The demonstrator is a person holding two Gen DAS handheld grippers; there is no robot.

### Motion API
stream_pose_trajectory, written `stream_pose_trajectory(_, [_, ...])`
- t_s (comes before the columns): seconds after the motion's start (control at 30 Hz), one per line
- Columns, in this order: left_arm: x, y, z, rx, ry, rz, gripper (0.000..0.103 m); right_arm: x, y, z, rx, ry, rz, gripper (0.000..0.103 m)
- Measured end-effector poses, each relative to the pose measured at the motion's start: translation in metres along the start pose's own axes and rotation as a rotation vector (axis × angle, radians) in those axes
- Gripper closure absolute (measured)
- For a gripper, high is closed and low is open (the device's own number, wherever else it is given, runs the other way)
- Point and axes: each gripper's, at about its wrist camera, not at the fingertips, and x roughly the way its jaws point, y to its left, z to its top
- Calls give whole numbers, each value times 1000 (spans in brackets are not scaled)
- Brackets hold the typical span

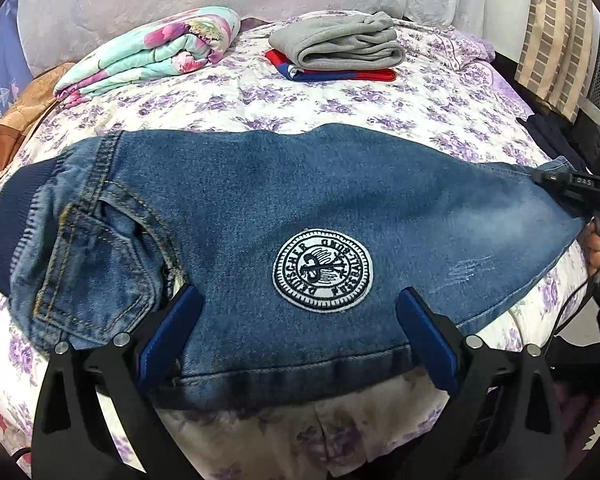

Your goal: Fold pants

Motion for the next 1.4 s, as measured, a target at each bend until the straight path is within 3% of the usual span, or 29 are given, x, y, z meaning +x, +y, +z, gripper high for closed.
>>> stream_pose_trajectory(0.1, [-32,9,2,-47,-76,7,7,-40,-12,-8,-13,-81,-84,97])
stream_pose_trajectory(0.13, [-45,15,2,-54,-127,32,7,-51,-14,-14,-28,-104,-95,96])
stream_pose_trajectory(0.17, [-58,22,1,-70,-177,74,6,-52,-18,-19,-30,-95,-118,87])
stream_pose_trajectory(0.2, [-68,39,1,-112,-209,144,6,-45,-31,-24,-17,-57,-132,90])
stream_pose_trajectory(0.23, [-66,53,0,-151,-194,183,6,-38,-42,-29,8,-26,-119,93])
stream_pose_trajectory(0.27, [-51,82,-2,-236,-120,224,6,-36,-52,-32,28,-58,-110,103])
stream_pose_trajectory(0.3, [-33,107,-7,-308,-43,239,4,-36,-52,-31,38,-63,-105,103])
stream_pose_trajectory(0.33, [-20,127,-14,-380,-1,208,4,-38,-52,-28,61,-75,-85,101])
stream_pose_trajectory(0.37, [-14,147,-24,-485,6,112,4,-43,-51,-29,76,-91,-63,93])
stream_pose_trajectory(0.4, [-21,156,-29,-550,-27,68,4,-45,-49,-29,78,-102,-49,77])
stream_pose_trajectory(0.47, [-41,144,-23,-501,-82,121,6,-59,-42,-31,65,-151,-33,54])
stream_pose_trajectory(0.5, [-50,138,-21,-486,-121,126,6,-68,-41,-31,61,-173,-35,48])
stream_pose_trajectory(0.63, [-88,108,-6,-412,-262,98,6,-109,-41,-36,70,-290,-78,42])
stream_pose_trajectory(0.7, [-96,82,7,-335,-290,32,6,-127,-49,-43,115,-331,-135,34])
stream_pose_trajectory(0.8, [-84,48,21,-233,-297,-15,5,-131,-67,-55,198,-321,-185,27])
stream_pose_trajectory(0.87, [-56,35,28,-175,-245,48,5,-123,-80,-63,264,-301,-118,25])
stream_pose_trajectory(0.9, [-44,32,28,-167,-217,75,5,-116,-84,-66,293,-289,-87,25])
stream_pose_trajectory(0.93, [-16,40,28,-184,-132,148,5,-110,-87,-68,316,-281,-53,25])
stream_pose_trajectory(0.97, [12,54,24,-224,-43,175,6,-103,-89,-69,331,-273,-21,24])
stream_pose_trajectory(1.0, [24,61,18,-243,-19,165,5,-96,-90,-69,334,-279,-14,23])
stream_pose_trajectory(1.03, [25,60,14,-212,-68,197,5,-93,-88,-69,328,-297,-11,23])
stream_pose_trajectory(1.1, [24,52,13,-173,-73,238,5,-86,-83,-65,318,-307,27,22])
stream_pose_trajectory(1.17, [23,58,13,-190,-76,212,5,-77,-77,-60,307,-319,-1,22])
stream_pose_trajectory(1.23, [23,57,12,-188,-73,210,5,-73,-72,-57,276,-319,-36,47])
stream_pose_trajectory(1.27, [22,58,12,-186,-73,210,5,-71,-73,-55,270,-309,-19,74])
stream_pose_trajectory(1.3, [22,57,12,-185,-75,208,5,-69,-75,-53,277,-298,28,74])
stream_pose_trajectory(1.4, [19,56,9,-181,-80,205,5,-77,-51,-46,169,-336,-58,75])
